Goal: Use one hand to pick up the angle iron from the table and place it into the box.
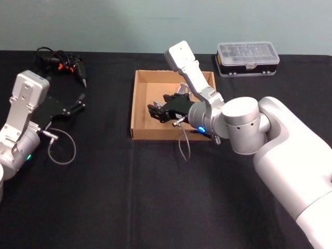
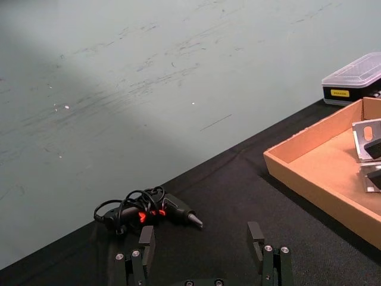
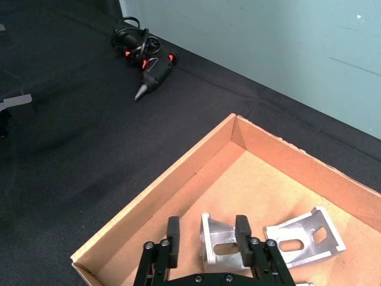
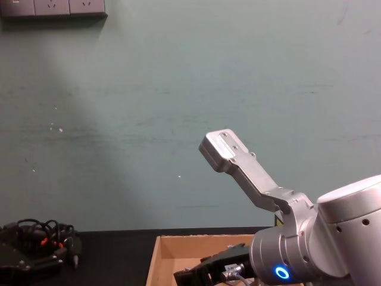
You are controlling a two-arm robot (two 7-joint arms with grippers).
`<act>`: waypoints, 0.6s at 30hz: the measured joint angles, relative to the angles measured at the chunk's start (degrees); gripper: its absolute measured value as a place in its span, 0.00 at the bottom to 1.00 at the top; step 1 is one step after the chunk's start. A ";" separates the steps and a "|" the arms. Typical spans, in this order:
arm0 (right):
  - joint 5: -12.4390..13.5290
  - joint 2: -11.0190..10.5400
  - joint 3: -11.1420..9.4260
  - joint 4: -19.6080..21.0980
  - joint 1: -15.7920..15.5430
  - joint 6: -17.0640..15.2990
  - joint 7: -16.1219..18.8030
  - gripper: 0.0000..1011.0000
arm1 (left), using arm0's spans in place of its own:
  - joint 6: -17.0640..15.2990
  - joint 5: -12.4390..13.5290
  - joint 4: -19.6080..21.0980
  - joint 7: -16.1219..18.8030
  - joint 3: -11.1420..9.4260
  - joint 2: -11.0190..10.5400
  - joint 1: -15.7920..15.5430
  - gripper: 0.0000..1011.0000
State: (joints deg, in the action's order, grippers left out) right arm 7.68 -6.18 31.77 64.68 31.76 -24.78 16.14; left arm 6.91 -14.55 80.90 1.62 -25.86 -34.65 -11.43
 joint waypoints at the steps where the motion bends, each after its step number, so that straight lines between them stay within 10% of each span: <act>1: 0.00 0.00 0.00 0.01 0.00 0.01 0.00 0.57 | 0.00 0.00 0.00 0.00 0.00 0.00 0.00 1.00; 18: 1.16 -1.62 -3.95 9.29 -4.88 3.45 0.82 0.99 | 0.00 0.00 0.00 0.00 0.00 0.00 0.00 1.00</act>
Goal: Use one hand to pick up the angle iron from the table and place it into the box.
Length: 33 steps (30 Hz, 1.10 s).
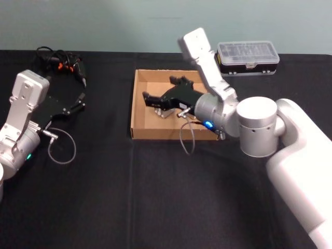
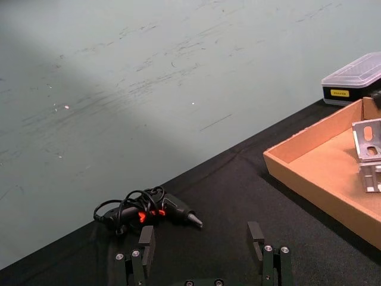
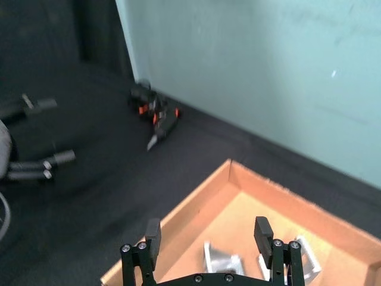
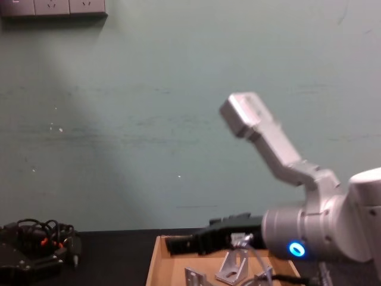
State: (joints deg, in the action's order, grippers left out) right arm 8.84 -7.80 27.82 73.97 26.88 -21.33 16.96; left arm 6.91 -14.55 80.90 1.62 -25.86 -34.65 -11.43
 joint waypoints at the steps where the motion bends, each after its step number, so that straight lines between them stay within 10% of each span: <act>1: 0.38 -0.33 -0.73 1.40 -0.74 0.84 0.28 0.99 | 0.00 0.00 0.00 0.00 0.00 0.00 0.00 1.00; 17: 9.69 -8.81 -9.59 15.59 -11.22 5.67 5.18 0.99 | 0.00 0.00 0.00 0.00 0.00 0.00 0.00 1.00; 33: 9.68 -12.42 -10.66 15.59 -15.50 9.04 3.01 0.99 | 0.00 0.00 0.00 0.00 0.00 0.00 0.00 1.00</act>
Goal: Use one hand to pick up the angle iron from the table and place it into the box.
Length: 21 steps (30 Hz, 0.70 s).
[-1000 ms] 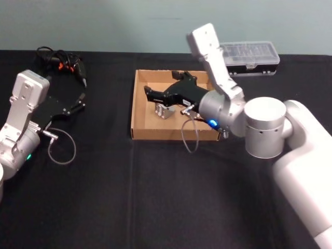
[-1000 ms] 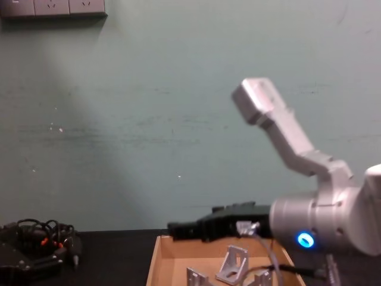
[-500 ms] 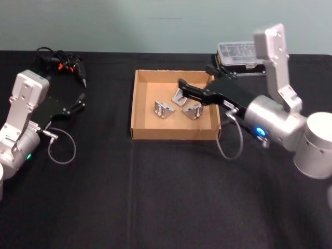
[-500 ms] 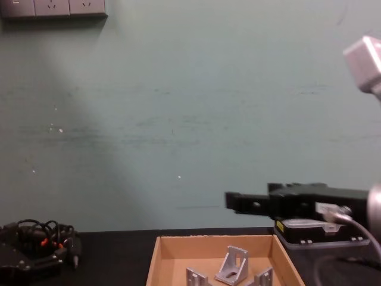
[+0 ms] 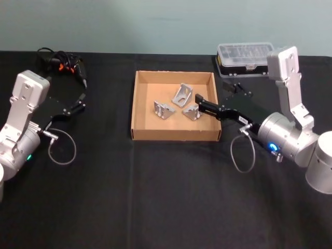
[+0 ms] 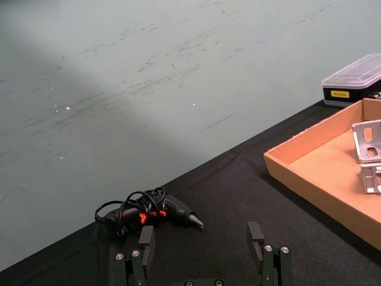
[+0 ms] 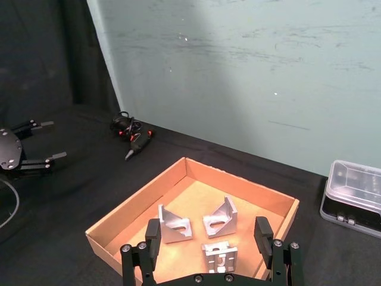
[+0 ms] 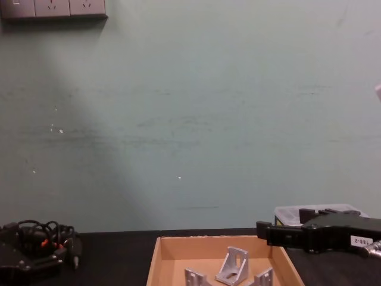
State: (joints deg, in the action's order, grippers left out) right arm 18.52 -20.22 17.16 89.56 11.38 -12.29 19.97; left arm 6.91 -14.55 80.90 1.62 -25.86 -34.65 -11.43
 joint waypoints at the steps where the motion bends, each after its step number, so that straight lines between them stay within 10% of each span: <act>1: 0.01 0.02 -0.02 0.02 0.00 -0.01 0.01 0.99 | 0.00 0.00 0.00 0.00 0.00 0.00 0.00 1.00; 21: 0.07 0.16 -0.17 0.21 0.10 -0.12 0.15 0.99 | 0.00 0.00 0.00 0.00 0.00 0.00 0.00 1.00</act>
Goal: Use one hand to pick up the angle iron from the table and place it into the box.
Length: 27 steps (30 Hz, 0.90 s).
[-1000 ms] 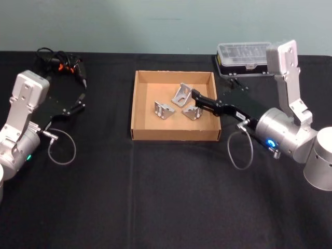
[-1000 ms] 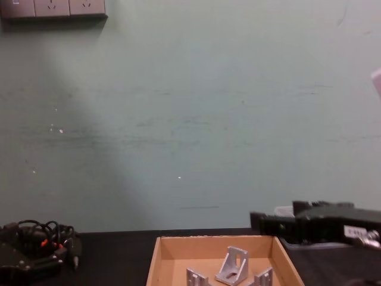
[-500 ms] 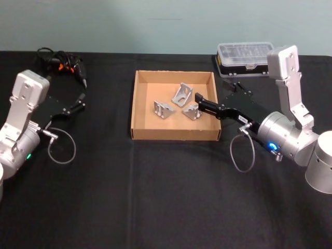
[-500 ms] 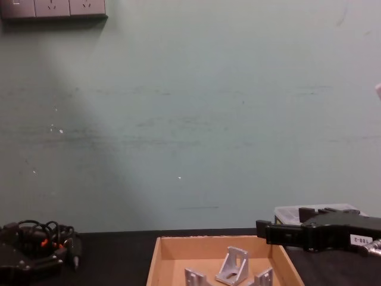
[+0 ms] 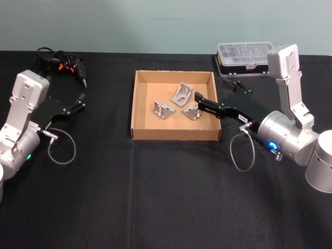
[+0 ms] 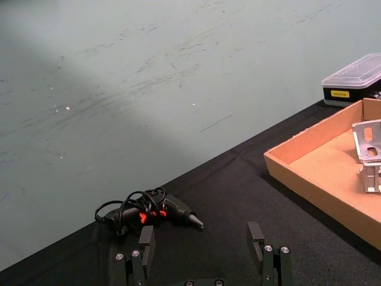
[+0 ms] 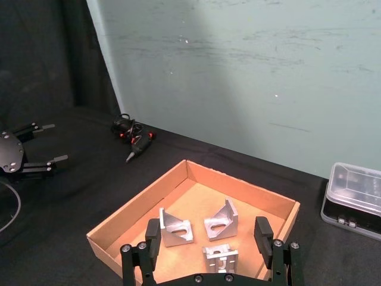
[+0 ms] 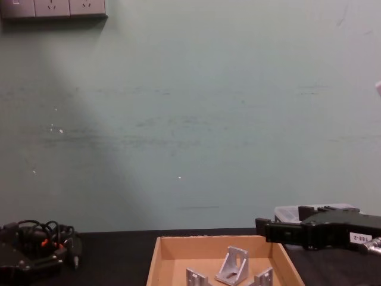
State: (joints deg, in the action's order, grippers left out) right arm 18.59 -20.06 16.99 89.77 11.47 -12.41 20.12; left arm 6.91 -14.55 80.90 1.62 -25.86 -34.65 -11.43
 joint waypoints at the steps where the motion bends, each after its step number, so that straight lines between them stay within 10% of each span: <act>1: 0.01 0.01 -0.01 0.00 0.01 -0.01 0.01 0.99 | 0.00 0.00 0.00 0.00 0.00 0.00 0.00 1.00; 27: 0.04 0.05 -0.03 0.04 0.00 -0.03 0.03 0.99 | 0.00 0.00 0.00 0.00 0.00 0.00 0.00 1.00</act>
State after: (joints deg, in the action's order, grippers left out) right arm 18.63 -20.01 16.96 89.82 11.48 -12.44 20.14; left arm 6.91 -14.55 80.90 1.62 -25.86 -34.64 -11.43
